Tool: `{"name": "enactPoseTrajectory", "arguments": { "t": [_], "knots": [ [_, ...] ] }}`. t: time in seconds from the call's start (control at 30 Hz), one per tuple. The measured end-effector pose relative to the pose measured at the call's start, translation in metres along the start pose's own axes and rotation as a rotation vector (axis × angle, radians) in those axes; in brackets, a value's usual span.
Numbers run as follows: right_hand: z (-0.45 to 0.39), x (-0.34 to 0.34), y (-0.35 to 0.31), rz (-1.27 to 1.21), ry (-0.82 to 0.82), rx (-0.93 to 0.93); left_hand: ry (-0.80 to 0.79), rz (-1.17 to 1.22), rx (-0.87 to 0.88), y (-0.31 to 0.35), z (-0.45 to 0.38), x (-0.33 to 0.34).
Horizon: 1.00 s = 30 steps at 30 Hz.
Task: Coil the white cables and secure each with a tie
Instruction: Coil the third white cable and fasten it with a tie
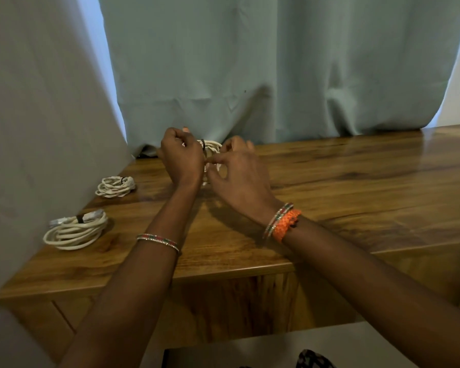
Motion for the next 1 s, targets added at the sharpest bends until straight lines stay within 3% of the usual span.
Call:
{"name": "enactPoseTrajectory", "arguments": {
  "t": [0.13,0.3,0.47,0.67,0.9,1.0],
  "knots": [
    [-0.005,0.02,0.001,0.206,-0.045,0.128,0.036,-0.017,-0.052,-0.006,0.003,-0.002],
    [-0.011,0.034,0.0,0.136,-0.096,0.245,0.049,-0.011,-0.19,-0.023,0.003,-0.006],
    [-0.01,0.018,0.008,0.015,0.075,0.309,0.091,-0.018,-0.132,-0.008,0.003,-0.013],
    [-0.01,0.041,0.012,-0.068,-0.184,0.289,0.122,-0.031,-0.116,-0.001,0.004,-0.02],
    [-0.01,0.062,0.014,-0.047,-0.223,0.371,0.095,0.017,-0.239,-0.021,0.005,-0.014],
    [-0.01,0.058,0.009,0.02,-0.185,0.313,0.07,0.032,-0.259,-0.026,0.007,-0.011]
  ]
}}
Point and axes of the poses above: each hand's wrist, its own z-axis away from the middle knuckle, its own x-axis out of the palm, y = z × x, the point moved 10 cm from there along -z, towards the middle knuckle, and after that the axes turned 14 degrees about x, right-handed, at the moved point
